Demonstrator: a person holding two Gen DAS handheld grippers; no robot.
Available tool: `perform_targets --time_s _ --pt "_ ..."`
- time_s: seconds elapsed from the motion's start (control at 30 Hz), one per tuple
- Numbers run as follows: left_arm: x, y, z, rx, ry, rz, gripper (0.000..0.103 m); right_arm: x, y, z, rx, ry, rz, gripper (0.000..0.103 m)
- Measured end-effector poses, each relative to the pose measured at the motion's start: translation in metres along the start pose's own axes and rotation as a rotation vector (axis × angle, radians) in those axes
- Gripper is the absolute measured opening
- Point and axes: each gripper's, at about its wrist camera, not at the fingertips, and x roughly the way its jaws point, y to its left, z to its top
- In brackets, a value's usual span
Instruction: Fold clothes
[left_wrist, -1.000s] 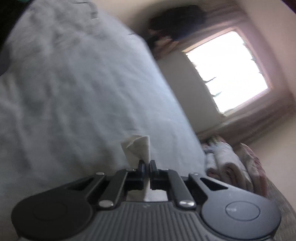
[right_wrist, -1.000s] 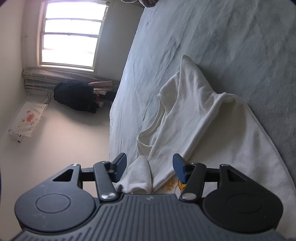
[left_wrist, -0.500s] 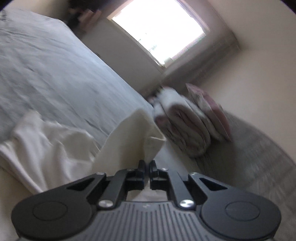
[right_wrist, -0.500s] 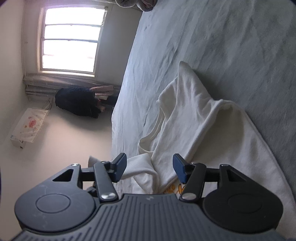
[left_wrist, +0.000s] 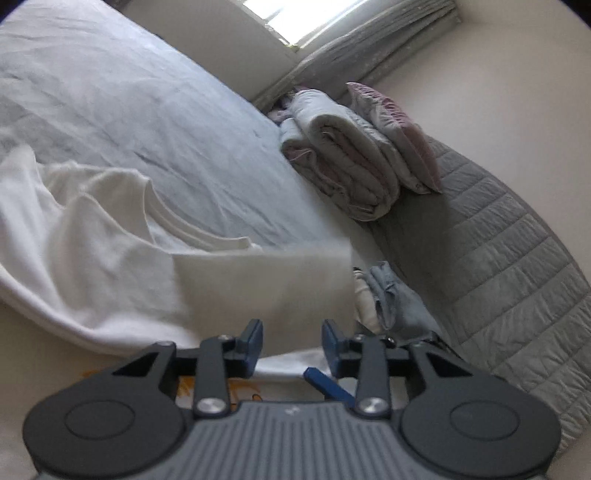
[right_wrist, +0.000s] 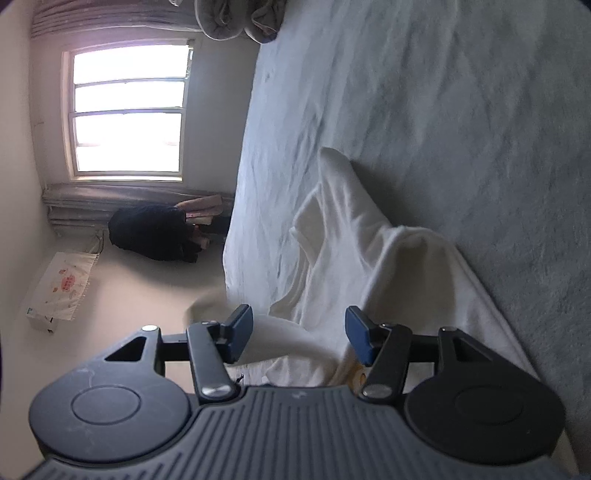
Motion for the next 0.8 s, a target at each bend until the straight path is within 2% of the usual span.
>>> perform_targets --time_s 0.1,0.2,0.27,0.37,0.43,0.53,0.63,0.7,0.8 --pt "-0.013 -0.001 0.006 0.015 -0.018 0.057 0.041 -0.002 0.006 0.001 -0.008 -0.013 0.011 0.060" --pt "-0.031 0.002 0.014 0.008 -0.047 0.189 0.041 -0.004 0.013 0.003 -0.023 -0.040 -0.009 0.060" --pt "-0.042 0.003 0.018 0.039 -0.069 0.271 0.039 -0.007 0.023 0.006 -0.077 -0.069 -0.040 0.060" --pt "-0.056 0.005 0.018 0.132 -0.126 0.405 0.030 -0.007 0.040 0.012 -0.192 -0.090 -0.098 0.060" --pt "-0.062 0.014 0.018 0.135 -0.157 0.447 0.023 -0.004 0.052 0.016 -0.269 -0.103 -0.131 0.060" --pt "-0.067 0.030 0.022 0.084 -0.204 0.488 0.016 0.010 0.056 0.020 -0.326 -0.071 -0.157 0.060" --pt "-0.072 0.045 0.024 -0.001 -0.255 0.466 0.014 0.028 0.057 0.017 -0.401 -0.045 -0.201 0.058" --pt "-0.072 0.050 0.025 -0.027 -0.278 0.458 0.014 0.041 0.057 0.013 -0.475 -0.032 -0.259 0.057" --pt "-0.067 0.056 0.025 -0.033 -0.274 0.446 0.003 0.057 0.051 0.004 -0.571 -0.021 -0.348 0.053"
